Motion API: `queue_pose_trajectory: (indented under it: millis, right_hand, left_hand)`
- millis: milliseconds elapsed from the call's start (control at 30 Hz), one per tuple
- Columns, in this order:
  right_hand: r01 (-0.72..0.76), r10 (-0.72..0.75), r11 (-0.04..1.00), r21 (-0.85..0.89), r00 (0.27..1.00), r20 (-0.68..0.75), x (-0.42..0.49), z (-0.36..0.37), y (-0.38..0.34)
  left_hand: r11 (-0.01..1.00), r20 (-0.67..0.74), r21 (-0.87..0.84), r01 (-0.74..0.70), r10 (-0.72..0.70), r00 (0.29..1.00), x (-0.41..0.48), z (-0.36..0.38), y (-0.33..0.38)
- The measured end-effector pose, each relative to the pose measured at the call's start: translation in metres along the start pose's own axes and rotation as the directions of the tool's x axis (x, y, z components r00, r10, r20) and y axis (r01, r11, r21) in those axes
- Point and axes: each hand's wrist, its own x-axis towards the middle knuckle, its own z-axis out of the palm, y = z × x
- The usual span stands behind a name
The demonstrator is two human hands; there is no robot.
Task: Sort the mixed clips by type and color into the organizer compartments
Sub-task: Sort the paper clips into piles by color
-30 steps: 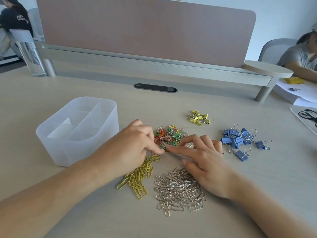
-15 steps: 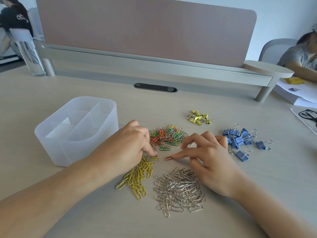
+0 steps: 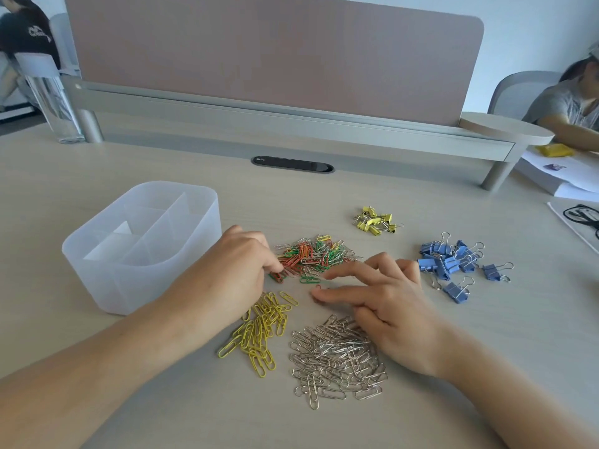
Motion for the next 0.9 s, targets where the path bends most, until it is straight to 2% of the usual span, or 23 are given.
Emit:
queue_pose_trajectory:
  millis: [200,333,533,633,733,833,900]
  right_hand:
    - [-0.122,0.114,0.992,-0.026,0.968,-0.222,0.0,0.0,0.02]
    - [-0.225,0.222,0.974,0.03,0.918,-0.33,0.002,-0.001,0.021]
    - [-0.093,0.092,0.996,0.009,0.961,-0.261,0.001,0.004,0.016]
    - [-0.028,0.032,0.999,0.019,0.971,-0.235,0.001,0.005,0.014]
    - [-0.013,0.019,1.0,0.029,0.976,-0.217,0.001,0.005,0.013]
    - [0.004,0.001,1.0,0.029,0.987,-0.16,0.0,0.003,0.011]
    - [0.036,-0.034,0.999,0.04,0.998,-0.057,0.001,0.001,0.005]
  left_hand:
    - [0.997,-0.023,0.077,-0.022,0.024,0.999,-0.003,0.0,-0.008]
    - [0.996,-0.027,0.04,-0.082,0.083,0.996,-0.003,0.001,-0.007]
    - [0.994,0.085,-0.033,-0.103,0.106,0.991,-0.009,0.005,0.012]
    - [0.996,0.062,-0.028,-0.087,0.089,0.994,-0.009,0.005,0.012]
    - [0.999,-0.02,0.021,-0.046,0.046,0.999,-0.005,0.0,0.009]
    - [0.991,0.026,0.131,-0.005,0.002,1.0,-0.006,0.001,0.001]
    - [0.987,0.056,0.159,0.003,-0.012,0.998,-0.007,0.003,-0.003]
